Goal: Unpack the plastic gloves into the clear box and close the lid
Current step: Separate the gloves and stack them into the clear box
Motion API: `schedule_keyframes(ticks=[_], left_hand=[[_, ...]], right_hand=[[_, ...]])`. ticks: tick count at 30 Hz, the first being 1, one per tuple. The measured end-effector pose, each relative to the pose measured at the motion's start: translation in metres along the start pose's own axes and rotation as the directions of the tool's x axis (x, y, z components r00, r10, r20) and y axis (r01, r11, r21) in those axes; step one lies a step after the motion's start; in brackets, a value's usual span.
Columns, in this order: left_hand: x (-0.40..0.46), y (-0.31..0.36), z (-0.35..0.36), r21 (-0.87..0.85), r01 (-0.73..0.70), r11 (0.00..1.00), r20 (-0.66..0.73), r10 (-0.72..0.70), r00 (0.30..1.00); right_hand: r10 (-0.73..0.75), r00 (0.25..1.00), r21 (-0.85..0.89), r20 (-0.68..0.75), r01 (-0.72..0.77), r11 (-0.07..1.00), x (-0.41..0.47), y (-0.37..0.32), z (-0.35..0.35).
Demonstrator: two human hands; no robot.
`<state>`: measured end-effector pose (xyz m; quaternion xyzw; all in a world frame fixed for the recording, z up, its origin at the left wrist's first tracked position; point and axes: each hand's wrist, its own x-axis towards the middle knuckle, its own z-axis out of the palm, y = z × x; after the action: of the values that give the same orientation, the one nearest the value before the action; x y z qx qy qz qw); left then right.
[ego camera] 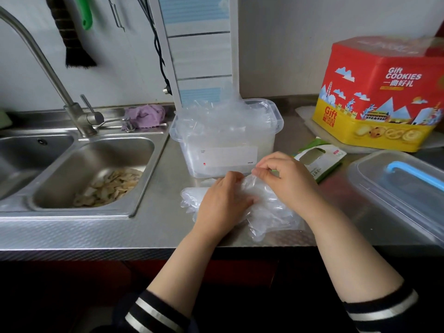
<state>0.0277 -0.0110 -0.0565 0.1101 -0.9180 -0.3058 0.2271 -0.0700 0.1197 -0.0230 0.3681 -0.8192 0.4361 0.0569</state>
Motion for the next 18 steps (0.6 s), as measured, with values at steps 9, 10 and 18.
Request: schedule_keyframes(ticks=[9, 10, 18], left_hand=[[-0.002, -0.009, -0.003, -0.232, -0.036, 0.972, -0.313, -0.039, 0.949], [-0.002, -0.009, -0.004, -0.239, -0.033, 0.970, -0.321, -0.047, 0.946], [0.002, 0.001, -0.014, -0.241, -0.060, 0.969, -0.336, -0.025, 0.942]], right_hand=[[0.073, 0.996, 0.141, 0.058, -0.081, 0.987, -0.003, -0.003, -0.011], [0.063, 0.991, 0.153, 0.115, -0.081, 0.985, -0.005, -0.006, -0.013], [-0.013, 1.000, -0.051, 0.001, 0.013, 0.999, -0.001, -0.010, -0.013]])
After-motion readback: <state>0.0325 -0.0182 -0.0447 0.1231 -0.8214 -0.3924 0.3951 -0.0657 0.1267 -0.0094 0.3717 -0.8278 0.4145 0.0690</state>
